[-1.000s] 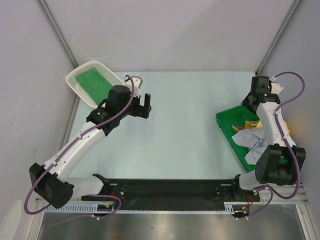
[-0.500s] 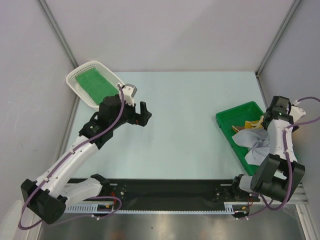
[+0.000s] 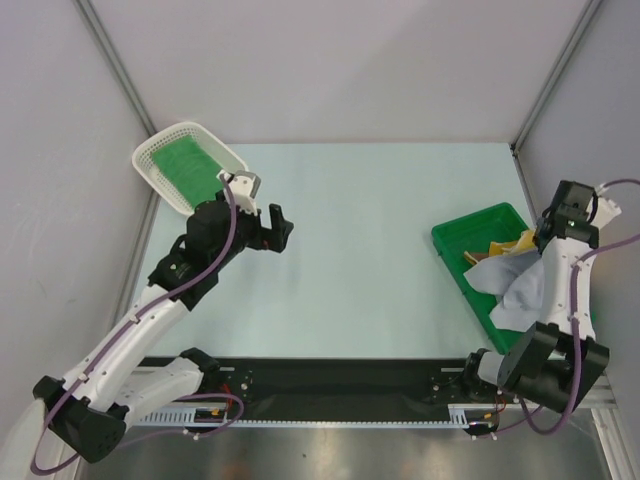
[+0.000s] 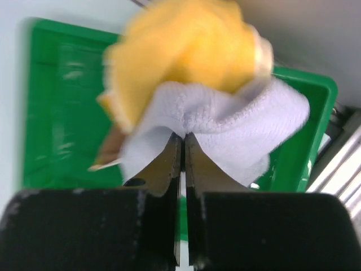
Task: Fold and stack the towels
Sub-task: Grab crumpled towel, then move the towel to the center of the board
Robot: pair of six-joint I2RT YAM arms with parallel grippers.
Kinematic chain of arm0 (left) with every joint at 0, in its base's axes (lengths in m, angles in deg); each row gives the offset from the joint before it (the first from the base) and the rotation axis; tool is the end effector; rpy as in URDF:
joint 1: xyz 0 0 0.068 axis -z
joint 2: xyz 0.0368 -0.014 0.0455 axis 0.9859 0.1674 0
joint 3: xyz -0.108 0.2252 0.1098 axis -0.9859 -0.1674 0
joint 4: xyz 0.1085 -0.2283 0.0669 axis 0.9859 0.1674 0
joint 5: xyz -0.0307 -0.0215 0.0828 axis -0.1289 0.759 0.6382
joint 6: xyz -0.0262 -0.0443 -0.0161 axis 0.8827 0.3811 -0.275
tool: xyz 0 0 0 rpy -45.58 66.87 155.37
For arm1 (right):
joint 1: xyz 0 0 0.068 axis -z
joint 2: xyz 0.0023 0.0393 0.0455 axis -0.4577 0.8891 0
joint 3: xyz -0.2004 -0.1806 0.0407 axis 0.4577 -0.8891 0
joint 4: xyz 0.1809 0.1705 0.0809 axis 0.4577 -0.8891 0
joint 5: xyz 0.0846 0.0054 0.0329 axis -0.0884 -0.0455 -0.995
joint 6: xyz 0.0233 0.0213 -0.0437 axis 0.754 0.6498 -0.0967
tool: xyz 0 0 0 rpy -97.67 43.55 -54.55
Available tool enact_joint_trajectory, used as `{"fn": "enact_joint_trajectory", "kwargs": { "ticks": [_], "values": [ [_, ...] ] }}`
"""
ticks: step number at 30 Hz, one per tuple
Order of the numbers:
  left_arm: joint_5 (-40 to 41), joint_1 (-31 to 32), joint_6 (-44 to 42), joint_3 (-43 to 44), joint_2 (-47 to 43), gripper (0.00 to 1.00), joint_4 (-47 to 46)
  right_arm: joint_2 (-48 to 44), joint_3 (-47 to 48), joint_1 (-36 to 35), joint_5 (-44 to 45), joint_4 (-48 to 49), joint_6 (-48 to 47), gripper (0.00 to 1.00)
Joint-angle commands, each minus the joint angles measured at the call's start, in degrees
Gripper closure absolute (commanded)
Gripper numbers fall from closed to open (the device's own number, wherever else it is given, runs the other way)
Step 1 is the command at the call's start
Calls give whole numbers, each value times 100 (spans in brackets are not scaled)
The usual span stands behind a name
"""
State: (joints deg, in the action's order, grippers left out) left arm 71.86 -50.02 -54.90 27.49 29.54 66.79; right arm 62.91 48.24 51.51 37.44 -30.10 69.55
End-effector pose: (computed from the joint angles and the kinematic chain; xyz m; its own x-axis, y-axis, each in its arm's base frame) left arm 0.1860 -0.1069 0.3508 -0.3538 -0.0034 -0.9353 0.4073 0.8996 -0.1573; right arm 0.2282 -0.1189 0.2998 -0.4226 0.5664 -0.7075 0.8305 0.5546 -0.0521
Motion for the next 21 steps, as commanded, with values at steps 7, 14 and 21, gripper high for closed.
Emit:
{"fn": "enact_joint_trajectory", "kwargs": {
  "ticks": [7, 14, 21],
  "values": [
    [495, -38, -37, 36, -306, 0, -181, -1322, 2189, -1002, -2975, 171, 573, 100],
    [328, -82, 156, 106, -386, 0, -137, -974, 2190, -3075, -4683, 1956, 1479, 100],
    [328, -642, 648, 221, -61, 0, 460, 125, 934, -5106, -4886, 3249, 1894, 100]
  ]
}}
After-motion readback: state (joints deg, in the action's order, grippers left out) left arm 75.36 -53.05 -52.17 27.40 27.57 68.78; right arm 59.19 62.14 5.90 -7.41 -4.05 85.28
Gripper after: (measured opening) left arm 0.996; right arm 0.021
